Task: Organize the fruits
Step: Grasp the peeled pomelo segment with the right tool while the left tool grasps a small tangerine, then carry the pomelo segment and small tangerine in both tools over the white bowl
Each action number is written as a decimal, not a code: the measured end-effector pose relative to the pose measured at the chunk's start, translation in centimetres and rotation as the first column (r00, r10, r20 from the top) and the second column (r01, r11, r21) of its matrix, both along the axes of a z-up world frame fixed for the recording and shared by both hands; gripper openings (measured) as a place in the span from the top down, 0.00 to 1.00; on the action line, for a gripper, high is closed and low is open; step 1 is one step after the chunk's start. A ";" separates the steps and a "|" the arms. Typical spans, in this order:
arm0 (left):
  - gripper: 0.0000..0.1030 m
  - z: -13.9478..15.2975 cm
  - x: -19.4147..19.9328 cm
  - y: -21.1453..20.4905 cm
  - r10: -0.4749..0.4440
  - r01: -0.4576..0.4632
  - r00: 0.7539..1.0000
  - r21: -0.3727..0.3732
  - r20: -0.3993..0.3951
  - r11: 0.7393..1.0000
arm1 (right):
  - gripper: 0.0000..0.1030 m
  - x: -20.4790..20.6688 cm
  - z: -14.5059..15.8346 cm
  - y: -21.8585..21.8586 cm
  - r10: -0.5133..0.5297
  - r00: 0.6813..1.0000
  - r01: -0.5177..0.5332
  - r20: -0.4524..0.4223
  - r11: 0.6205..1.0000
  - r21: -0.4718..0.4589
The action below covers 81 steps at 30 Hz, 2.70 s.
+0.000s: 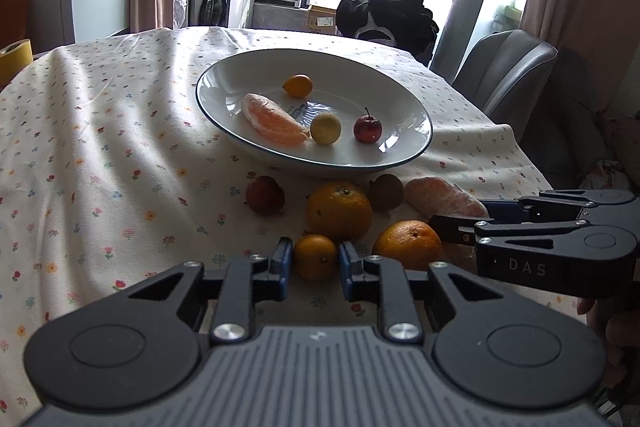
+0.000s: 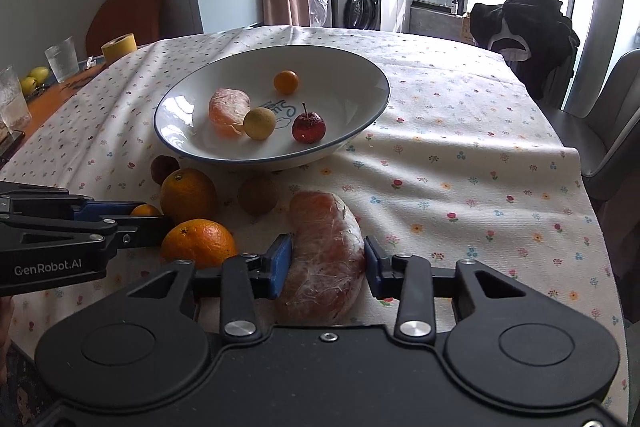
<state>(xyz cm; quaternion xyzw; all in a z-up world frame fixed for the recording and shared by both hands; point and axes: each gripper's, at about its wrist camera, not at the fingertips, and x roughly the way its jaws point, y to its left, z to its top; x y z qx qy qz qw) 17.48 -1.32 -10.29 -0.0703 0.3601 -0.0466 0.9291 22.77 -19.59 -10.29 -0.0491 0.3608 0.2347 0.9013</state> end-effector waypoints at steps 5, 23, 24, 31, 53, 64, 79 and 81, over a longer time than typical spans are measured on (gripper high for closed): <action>0.78 0.5 -0.6 0.1 0.007 -0.007 1.000 0.005 0.014 1.000 | 0.68 -0.3 0.2 -0.8 -0.009 1.000 0.009 -0.005 0.999 0.037; 0.78 1.8 -2.5 0.1 0.026 -0.026 0.998 0.007 0.056 1.000 | 0.83 -1.8 1.7 -2.5 -0.017 1.000 0.015 0.014 0.994 0.110; 0.78 1.9 -2.6 0.1 0.027 -0.027 0.998 0.007 0.058 1.000 | 0.83 -1.8 1.8 -2.6 -0.019 1.000 0.017 0.016 0.994 0.112; 0.78 2.6 -3.2 0.6 0.040 -0.041 0.996 0.007 0.079 0.999 | 0.84 -2.2 2.8 -3.0 -0.027 0.999 0.021 0.040 0.991 0.129; 0.78 5.5 -1.9 1.7 0.072 -0.075 0.987 0.020 0.142 0.997 | 0.84 -0.5 5.6 -2.8 -0.022 0.995 0.004 0.101 0.985 0.174; 0.78 5.9 0.0 2.4 0.079 -0.083 0.986 0.025 0.146 0.996 | 0.84 1.1 5.8 -2.1 -0.020 0.994 0.003 0.105 0.986 0.166; 0.78 5.3 2.9 2.5 0.070 -0.074 0.989 0.027 0.126 0.997 | 0.84 3.8 5.7 -1.6 -0.027 0.994 0.010 0.102 0.986 0.167; 0.78 5.2 3.2 2.5 0.069 -0.073 0.990 0.029 0.122 0.997 | 0.84 4.2 5.6 -1.5 -0.027 0.995 0.010 0.101 0.986 0.166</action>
